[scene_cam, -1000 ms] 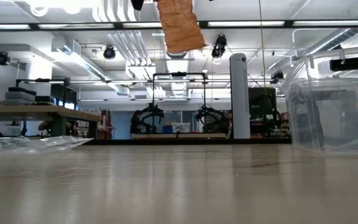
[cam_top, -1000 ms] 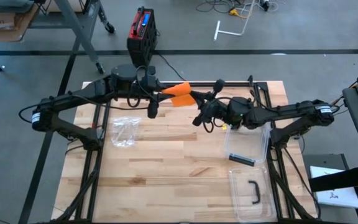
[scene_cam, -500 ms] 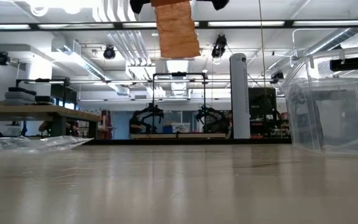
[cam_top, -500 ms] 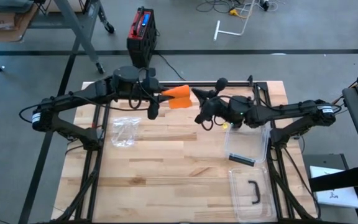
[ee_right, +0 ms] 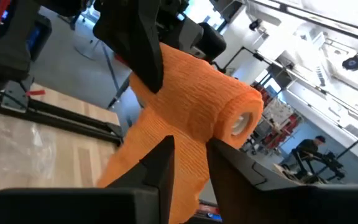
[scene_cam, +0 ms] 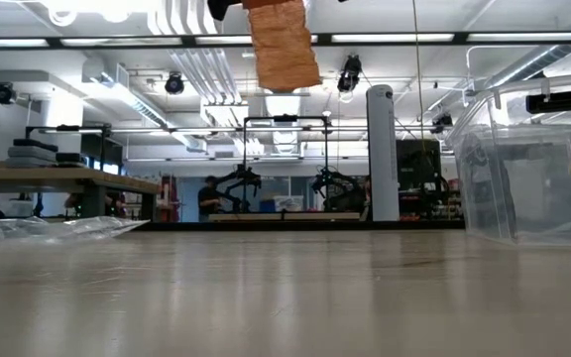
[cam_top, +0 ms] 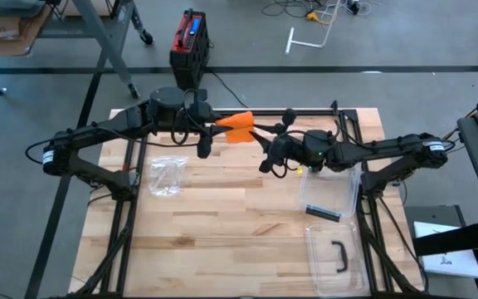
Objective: Roll bandage
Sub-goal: Roll the orange bandage
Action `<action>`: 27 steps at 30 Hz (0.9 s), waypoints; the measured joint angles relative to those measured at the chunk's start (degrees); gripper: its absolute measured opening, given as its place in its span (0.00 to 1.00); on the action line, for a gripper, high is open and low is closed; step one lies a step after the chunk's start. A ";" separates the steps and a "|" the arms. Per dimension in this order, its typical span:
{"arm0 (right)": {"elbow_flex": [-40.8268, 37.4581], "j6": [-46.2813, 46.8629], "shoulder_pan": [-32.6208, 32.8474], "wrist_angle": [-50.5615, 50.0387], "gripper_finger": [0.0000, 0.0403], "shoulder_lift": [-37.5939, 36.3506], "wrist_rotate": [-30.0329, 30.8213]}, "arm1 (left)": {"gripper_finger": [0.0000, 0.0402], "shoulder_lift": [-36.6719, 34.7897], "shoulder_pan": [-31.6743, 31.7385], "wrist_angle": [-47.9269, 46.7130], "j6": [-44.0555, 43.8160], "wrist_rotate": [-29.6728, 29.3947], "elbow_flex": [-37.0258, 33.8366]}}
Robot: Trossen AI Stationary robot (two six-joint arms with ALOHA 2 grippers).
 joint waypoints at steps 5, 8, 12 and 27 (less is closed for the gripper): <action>-0.02 -0.42 -0.04 1.22 0.18 0.50 0.02 | 0.17 0.00 0.05 0.06 0.00 0.05 0.02; -0.02 -0.43 -0.04 1.57 0.15 0.50 0.09 | 0.18 0.00 0.03 -0.01 -0.02 0.08 0.02; -0.02 -0.40 -0.02 1.61 0.13 0.00 -0.05 | 0.19 0.00 0.01 -0.33 -0.02 0.23 0.02; 0.78 -0.48 0.00 2.26 0.20 0.34 -2.87 | 0.18 0.11 0.01 -0.81 -0.04 0.71 0.11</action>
